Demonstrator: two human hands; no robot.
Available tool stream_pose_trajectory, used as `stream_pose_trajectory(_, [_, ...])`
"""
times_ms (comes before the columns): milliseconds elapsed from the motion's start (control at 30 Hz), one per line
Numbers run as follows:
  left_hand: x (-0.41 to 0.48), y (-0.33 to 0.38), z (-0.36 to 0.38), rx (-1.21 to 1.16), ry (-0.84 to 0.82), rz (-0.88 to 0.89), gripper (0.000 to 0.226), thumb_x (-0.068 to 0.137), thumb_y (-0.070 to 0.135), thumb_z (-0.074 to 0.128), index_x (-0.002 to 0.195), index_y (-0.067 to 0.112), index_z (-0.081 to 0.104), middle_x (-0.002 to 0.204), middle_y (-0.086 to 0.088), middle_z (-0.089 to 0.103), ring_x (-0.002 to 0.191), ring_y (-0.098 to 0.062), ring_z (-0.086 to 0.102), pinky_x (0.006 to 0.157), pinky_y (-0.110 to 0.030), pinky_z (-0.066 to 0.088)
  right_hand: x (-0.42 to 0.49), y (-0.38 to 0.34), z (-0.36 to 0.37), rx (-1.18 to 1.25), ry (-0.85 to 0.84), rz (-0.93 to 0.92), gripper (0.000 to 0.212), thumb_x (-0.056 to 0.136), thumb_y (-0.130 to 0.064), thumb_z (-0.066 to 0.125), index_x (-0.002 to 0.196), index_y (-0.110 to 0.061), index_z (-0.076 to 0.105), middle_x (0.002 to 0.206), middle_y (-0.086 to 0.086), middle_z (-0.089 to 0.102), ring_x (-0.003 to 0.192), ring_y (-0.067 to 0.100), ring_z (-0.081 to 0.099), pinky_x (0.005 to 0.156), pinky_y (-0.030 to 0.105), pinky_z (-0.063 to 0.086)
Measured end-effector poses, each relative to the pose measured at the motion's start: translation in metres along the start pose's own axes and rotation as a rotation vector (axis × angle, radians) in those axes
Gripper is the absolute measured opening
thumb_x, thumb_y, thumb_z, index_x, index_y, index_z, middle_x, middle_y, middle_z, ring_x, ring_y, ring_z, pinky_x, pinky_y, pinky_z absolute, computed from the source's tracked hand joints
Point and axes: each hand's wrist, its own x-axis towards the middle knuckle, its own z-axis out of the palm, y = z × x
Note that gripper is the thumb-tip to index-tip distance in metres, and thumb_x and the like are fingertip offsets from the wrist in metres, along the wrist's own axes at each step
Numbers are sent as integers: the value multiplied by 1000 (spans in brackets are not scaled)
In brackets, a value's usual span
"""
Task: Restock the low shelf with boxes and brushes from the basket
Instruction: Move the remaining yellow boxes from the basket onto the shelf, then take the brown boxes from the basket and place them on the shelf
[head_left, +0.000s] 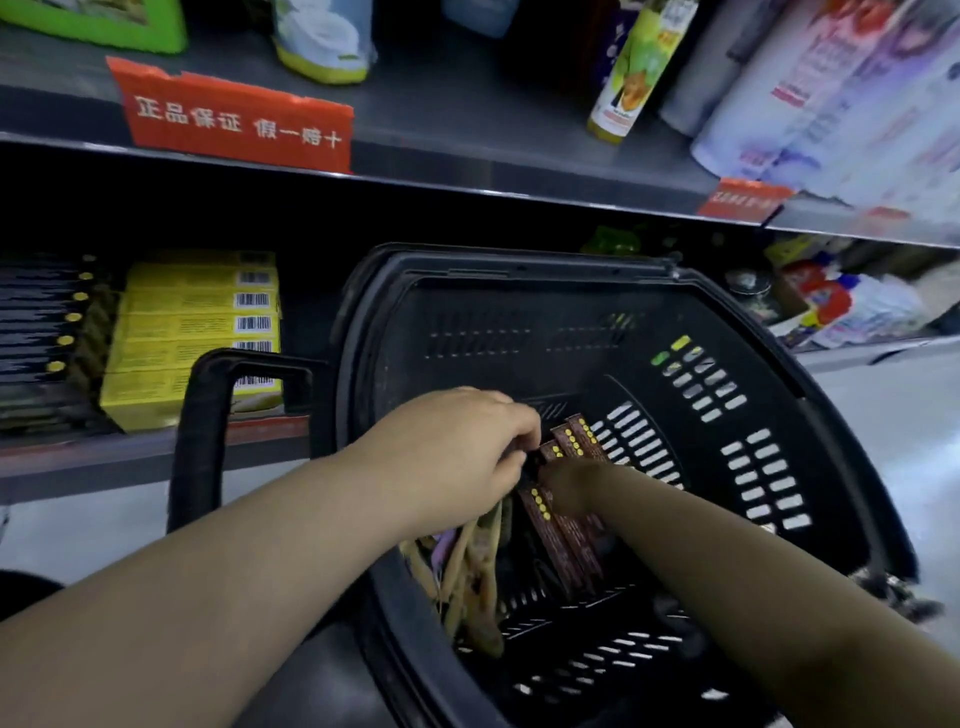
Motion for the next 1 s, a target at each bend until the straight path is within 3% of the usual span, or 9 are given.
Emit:
stream_pose_trajectory(67, [1, -1, 7, 6, -24, -26, 24, 96, 28, 42, 114, 31, 56, 109, 15, 57, 97, -4, 47, 78, -24, 42, 15, -3, 11, -36, 52, -38, 45, 96, -14, 42, 139, -5, 39, 145, 13, 39, 130, 28, 39, 101, 32, 32])
stream_pose_trajectory(133, [1, -4, 12, 36, -51, -58, 23, 96, 29, 41, 112, 33, 56, 106, 16, 56, 91, -3, 45, 71, -22, 38, 33, -6, 22, -115, 14, -43, 55, 95, -19, 44, 146, -8, 26, 151, 15, 27, 137, 32, 29, 107, 41, 31])
stream_pose_trajectory(267, [-3, -6, 15, 93, -84, -114, 23, 94, 30, 40, 110, 35, 56, 103, 16, 58, 89, -4, 50, 73, -27, 45, 57, -13, 39, -206, -37, -49, 62, 91, -32, 52, 144, -10, 29, 145, 14, 37, 131, 32, 39, 102, 43, 37])
stream_pose_trajectory(400, [-6, -3, 13, 132, -114, -132, 22, 95, 34, 40, 110, 36, 55, 103, 16, 59, 92, -5, 52, 77, -28, 47, 57, -18, 37, -304, 110, 45, 53, 93, -15, 48, 142, -8, 29, 138, 15, 46, 124, 30, 47, 92, 36, 43])
stream_pose_trajectory(500, [0, 0, 15, 152, -133, -164, 22, 95, 34, 41, 111, 36, 55, 105, 17, 58, 90, -5, 51, 73, -25, 45, 50, -16, 28, -31, 81, 117, 61, 91, -12, 53, 145, -6, 23, 137, 14, 48, 119, 30, 52, 87, 34, 46])
stream_pose_trajectory(667, [12, 6, 27, 36, -82, -273, 24, 95, 24, 43, 113, 29, 57, 99, 13, 64, 93, -6, 54, 79, -31, 50, -6, 40, -37, 533, -13, 104, 47, 77, -19, 75, 119, -8, 57, 116, 8, 60, 87, 20, 61, 71, 27, 52])
stream_pose_trajectory(767, [20, 13, 39, -133, -40, -363, 29, 96, 21, 42, 123, 23, 52, 115, 7, 60, 103, -9, 54, 88, -28, 47, -50, 69, -70, 901, 2, -9, 37, 79, -8, 71, 114, -14, 62, 102, 6, 66, 86, 18, 61, 70, 23, 52])
stream_pose_trajectory(867, [32, 22, 48, -374, -19, -495, 44, 95, 32, 49, 136, 17, 42, 131, 2, 53, 116, -15, 52, 99, -30, 42, -79, 75, -81, 1114, 58, -209, 32, 82, -5, 66, 111, -19, 64, 104, 3, 68, 95, 16, 63, 82, 28, 53])
stream_pose_trajectory(1000, [41, 29, 52, -760, -31, -674, 56, 86, 40, 63, 131, 14, 42, 115, 0, 62, 103, -17, 61, 89, -33, 50, -94, 60, -81, 1305, 33, -485, 31, 80, -11, 66, 110, -20, 64, 98, 2, 68, 90, 12, 66, 80, 27, 56])
